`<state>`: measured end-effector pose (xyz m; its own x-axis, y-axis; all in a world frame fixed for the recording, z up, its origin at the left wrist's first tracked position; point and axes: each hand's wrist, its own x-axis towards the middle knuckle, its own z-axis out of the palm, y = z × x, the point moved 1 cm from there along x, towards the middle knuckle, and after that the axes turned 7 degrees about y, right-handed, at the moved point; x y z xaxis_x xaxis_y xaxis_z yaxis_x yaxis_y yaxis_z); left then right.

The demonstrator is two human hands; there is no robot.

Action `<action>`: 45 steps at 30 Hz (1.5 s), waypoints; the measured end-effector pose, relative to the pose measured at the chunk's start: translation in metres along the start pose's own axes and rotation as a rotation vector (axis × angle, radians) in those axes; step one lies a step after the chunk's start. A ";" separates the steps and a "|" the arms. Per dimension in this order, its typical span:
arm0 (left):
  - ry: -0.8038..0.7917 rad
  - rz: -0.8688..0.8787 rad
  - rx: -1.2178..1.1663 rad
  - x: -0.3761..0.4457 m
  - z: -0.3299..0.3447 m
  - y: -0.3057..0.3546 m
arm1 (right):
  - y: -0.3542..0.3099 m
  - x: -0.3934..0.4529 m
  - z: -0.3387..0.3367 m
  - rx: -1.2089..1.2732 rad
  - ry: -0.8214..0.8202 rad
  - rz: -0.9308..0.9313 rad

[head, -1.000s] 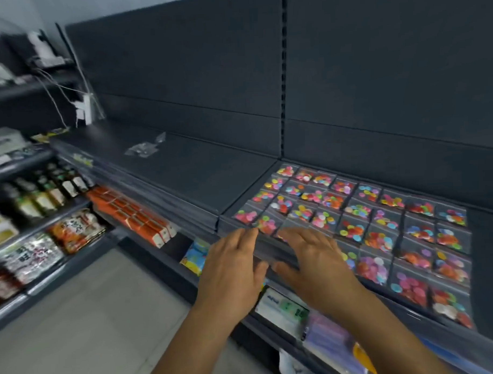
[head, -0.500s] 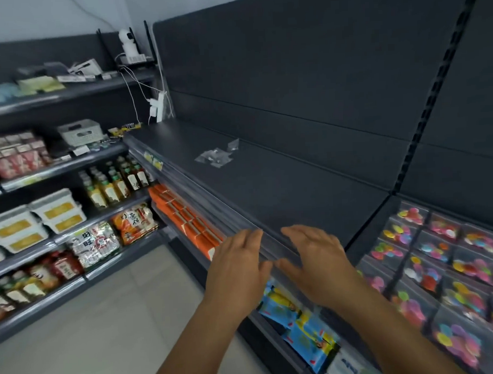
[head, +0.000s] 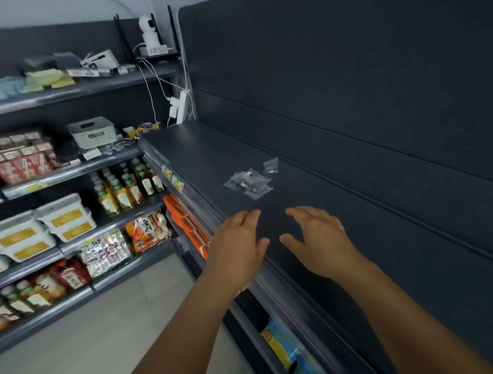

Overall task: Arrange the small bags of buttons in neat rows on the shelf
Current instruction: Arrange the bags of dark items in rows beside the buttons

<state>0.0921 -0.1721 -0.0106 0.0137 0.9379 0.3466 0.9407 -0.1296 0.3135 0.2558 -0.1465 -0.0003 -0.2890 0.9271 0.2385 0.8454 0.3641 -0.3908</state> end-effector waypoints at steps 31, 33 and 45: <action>-0.317 0.721 -0.309 0.186 0.080 -0.134 | -0.010 0.127 0.100 -0.066 0.185 0.528; -0.283 0.695 -0.376 0.184 0.079 -0.130 | -0.012 0.125 0.098 -0.079 0.251 0.601; -0.223 0.267 -0.154 0.174 0.084 -0.107 | -0.017 0.136 0.103 0.105 0.323 0.932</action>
<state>0.0222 0.0320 -0.0586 0.3410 0.9093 0.2384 0.8322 -0.4100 0.3734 0.1556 -0.0175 -0.0528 0.6210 0.7835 0.0208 0.6237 -0.4779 -0.6186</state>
